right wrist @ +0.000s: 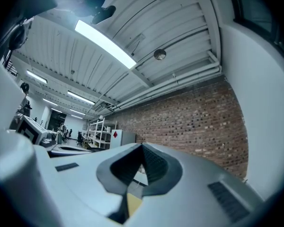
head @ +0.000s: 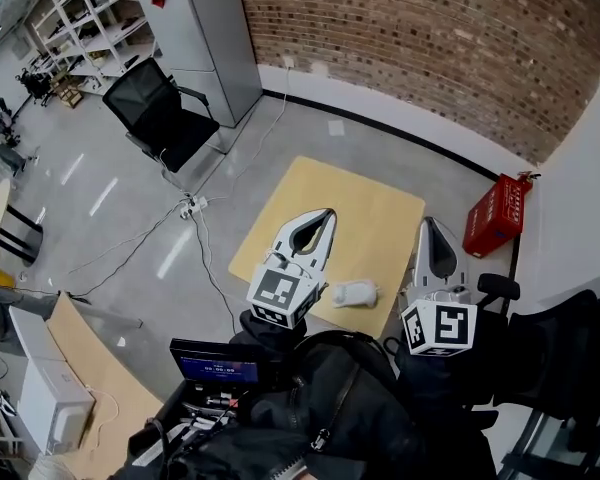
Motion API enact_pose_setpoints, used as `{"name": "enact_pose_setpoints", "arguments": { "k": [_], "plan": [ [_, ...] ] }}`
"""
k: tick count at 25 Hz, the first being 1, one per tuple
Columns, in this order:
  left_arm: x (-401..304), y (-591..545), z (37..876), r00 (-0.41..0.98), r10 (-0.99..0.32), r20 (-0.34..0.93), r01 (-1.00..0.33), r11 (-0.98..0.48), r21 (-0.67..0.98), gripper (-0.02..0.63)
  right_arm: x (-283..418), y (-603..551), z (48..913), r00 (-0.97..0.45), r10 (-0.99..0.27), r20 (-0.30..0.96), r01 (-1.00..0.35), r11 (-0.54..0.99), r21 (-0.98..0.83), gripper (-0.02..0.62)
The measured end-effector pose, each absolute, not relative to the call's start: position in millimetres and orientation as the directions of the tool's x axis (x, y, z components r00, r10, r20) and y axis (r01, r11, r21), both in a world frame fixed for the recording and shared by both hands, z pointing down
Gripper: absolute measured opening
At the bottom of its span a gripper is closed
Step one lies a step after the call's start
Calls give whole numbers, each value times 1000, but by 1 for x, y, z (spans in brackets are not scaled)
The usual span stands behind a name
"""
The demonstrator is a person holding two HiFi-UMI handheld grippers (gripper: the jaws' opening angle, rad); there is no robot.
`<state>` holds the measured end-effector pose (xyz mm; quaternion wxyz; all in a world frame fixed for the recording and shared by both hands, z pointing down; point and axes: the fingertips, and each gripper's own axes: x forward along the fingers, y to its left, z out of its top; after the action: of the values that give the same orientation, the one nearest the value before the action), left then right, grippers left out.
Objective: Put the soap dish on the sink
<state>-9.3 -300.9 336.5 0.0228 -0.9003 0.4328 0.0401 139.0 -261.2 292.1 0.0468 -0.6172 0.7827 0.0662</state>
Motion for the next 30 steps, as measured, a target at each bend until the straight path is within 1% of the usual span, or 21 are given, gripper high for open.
{"name": "enact_pose_setpoints", "arguments": {
  "k": [30],
  "plan": [
    [-12,-315,357,633,-773,-47,-773,-634,10,2,136,-271,299,-218,-964,-155,-976,218,16,5]
  ]
}}
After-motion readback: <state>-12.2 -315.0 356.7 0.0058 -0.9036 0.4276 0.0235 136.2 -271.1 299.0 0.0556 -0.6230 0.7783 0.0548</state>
